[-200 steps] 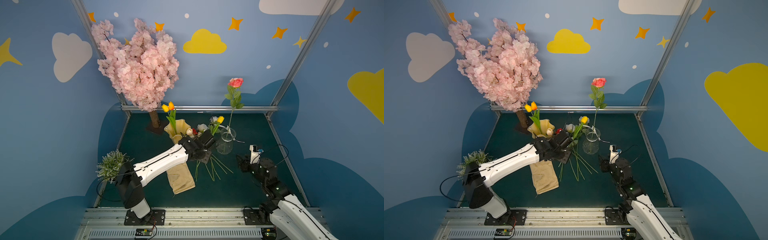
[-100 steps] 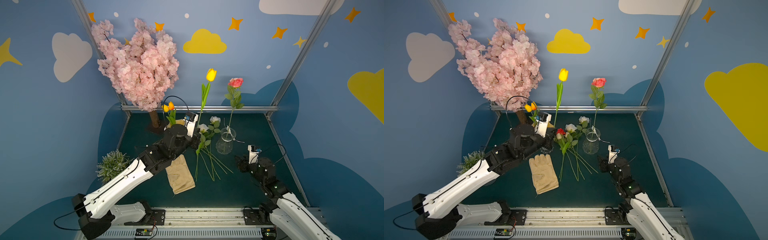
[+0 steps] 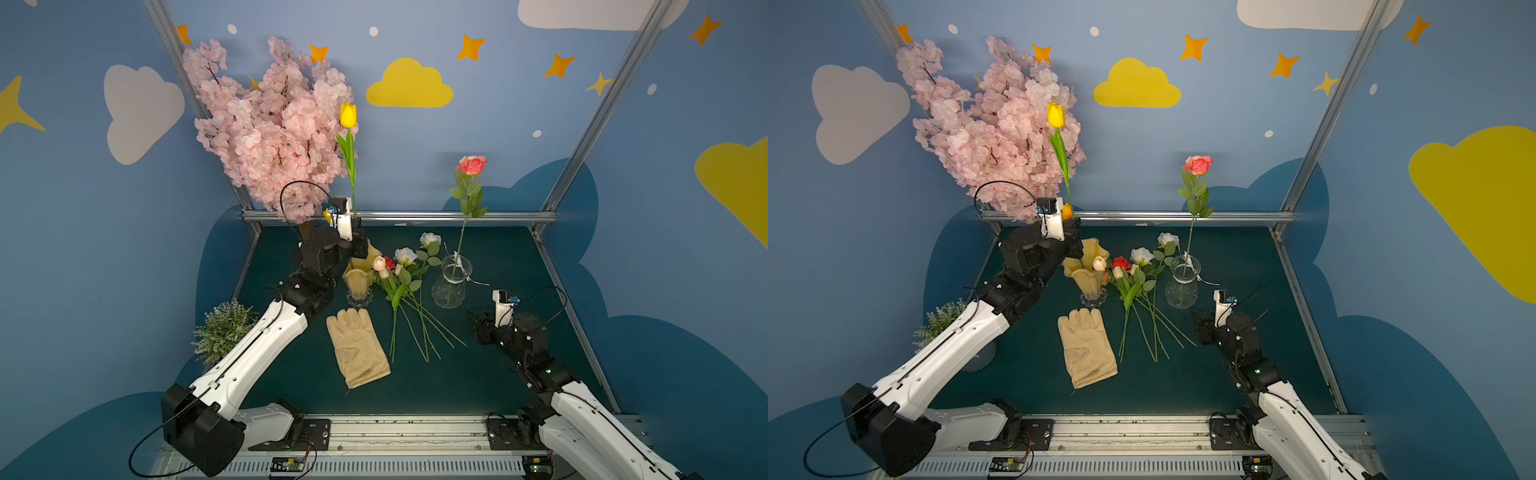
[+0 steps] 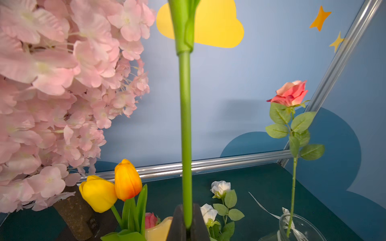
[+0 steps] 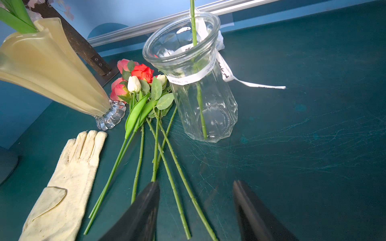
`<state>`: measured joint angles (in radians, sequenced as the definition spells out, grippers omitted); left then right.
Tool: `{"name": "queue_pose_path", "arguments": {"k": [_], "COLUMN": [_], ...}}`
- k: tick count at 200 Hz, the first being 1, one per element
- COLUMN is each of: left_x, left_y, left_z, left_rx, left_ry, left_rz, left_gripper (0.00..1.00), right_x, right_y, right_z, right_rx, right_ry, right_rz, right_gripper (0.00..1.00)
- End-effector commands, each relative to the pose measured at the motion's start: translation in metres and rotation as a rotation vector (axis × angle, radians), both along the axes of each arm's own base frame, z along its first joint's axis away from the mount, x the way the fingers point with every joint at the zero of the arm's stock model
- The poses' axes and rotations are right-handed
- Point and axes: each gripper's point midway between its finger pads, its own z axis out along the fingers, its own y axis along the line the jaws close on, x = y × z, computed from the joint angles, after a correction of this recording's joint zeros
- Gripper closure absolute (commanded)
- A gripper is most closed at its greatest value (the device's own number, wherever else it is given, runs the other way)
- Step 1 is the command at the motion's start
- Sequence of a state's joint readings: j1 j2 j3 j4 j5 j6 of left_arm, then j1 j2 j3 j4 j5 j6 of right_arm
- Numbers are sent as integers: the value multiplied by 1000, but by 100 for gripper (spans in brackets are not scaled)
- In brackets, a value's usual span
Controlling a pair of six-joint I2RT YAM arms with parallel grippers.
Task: Arrange the flowers in different vases according to their variety
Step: Insert the flower into the vase.
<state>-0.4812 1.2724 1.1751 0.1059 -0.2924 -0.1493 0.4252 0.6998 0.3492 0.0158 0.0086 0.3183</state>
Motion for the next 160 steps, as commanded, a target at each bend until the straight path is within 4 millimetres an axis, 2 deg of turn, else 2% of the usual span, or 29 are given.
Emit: {"name": "queue_pose_path", "arguments": {"k": [1, 36, 65, 74, 94, 110, 138, 160], "left_x": [16, 32, 34, 33, 25, 12, -22, -55], "left_y": [2, 8, 18, 20, 22, 24, 35, 48], "left_z": [-11, -49, -74, -79, -82, -76, -54, -41], "left_rx": [-34, -35, -50, -57, -73, -97, -133, -171], "left_ry": [-50, -12, 24, 34, 58, 82, 108, 136], "left_rz": [25, 62, 95, 99, 88, 75, 56, 56], "left_gripper": [97, 97, 95, 87, 50, 28, 17, 14], "right_x": [2, 2, 2, 2, 3, 3, 3, 1], "right_y": [3, 4, 6, 6, 7, 7, 7, 10], "right_z": [2, 1, 2, 1, 1, 0, 0, 1], "right_rx": [18, 17, 19, 18, 19, 17, 16, 18], "right_ry": [-13, -6, -7, -5, -3, -2, 1, 1], "right_rz": [10, 16, 23, 25, 27, 28, 31, 49], "right_gripper": [39, 39, 39, 39, 39, 39, 39, 39]}}
